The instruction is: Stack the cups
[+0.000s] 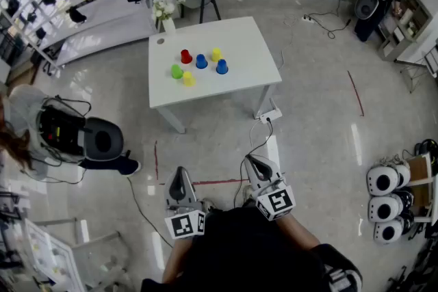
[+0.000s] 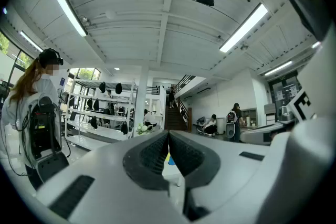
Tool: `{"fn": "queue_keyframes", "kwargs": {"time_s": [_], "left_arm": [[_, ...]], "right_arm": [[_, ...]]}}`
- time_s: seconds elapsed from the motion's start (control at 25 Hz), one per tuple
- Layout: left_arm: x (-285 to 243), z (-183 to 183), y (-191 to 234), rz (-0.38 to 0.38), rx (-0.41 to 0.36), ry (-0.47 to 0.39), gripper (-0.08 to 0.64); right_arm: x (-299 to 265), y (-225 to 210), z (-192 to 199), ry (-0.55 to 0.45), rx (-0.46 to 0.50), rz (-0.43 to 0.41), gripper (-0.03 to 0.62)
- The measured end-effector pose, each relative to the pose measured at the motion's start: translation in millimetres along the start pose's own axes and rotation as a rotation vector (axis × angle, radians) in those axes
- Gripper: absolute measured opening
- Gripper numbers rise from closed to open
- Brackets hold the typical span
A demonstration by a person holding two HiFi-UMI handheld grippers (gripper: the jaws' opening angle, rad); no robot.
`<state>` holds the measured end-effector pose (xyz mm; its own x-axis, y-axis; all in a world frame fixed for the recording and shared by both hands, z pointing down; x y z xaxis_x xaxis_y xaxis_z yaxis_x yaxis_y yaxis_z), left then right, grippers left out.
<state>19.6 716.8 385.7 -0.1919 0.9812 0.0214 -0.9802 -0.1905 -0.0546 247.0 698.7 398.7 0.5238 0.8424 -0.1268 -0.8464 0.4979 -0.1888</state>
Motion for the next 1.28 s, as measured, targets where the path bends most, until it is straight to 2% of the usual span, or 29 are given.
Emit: {"fn": "queue_keyframes", "kwargs": {"time_s": [0.52, 0.96, 1.16, 1.28], "left_arm": [[8.5, 2.5, 23.1, 0.010, 0.032, 0.003, 0.021], [30.8, 10.1, 90.5, 0.037, 0.035, 0.013, 0.021], [13.0, 7.4, 124.6, 0.070, 0.056, 0.025, 0.021], [12.5, 13.2, 130.6, 0.077, 0.070, 0.034, 0.021]], "right_arm": [[-11.3, 23.0, -0.8, -0.024, -0.005, 0.008, 0.026], [-43.3, 90.4, 9.4, -0.023, -0.008, 0.038, 0.026], [-77.1, 117.3, -0.5, -0.024, -0.029, 0.046, 0.026], [-82.5, 125.1, 3.8, -0.005, -0.022, 0.050, 0.026]]}}
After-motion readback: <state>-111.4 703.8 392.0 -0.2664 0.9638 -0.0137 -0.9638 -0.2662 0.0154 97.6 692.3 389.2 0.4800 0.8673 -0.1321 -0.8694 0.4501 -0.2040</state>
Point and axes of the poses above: the fingertips, and each gripper's own axes: x backward along the fingers, y to its left, z out of its underside, the point moved 5 cm from there along x, backward along the fingers, and after that the axes turned 6 degrees about -x, right-handed, at the moved point
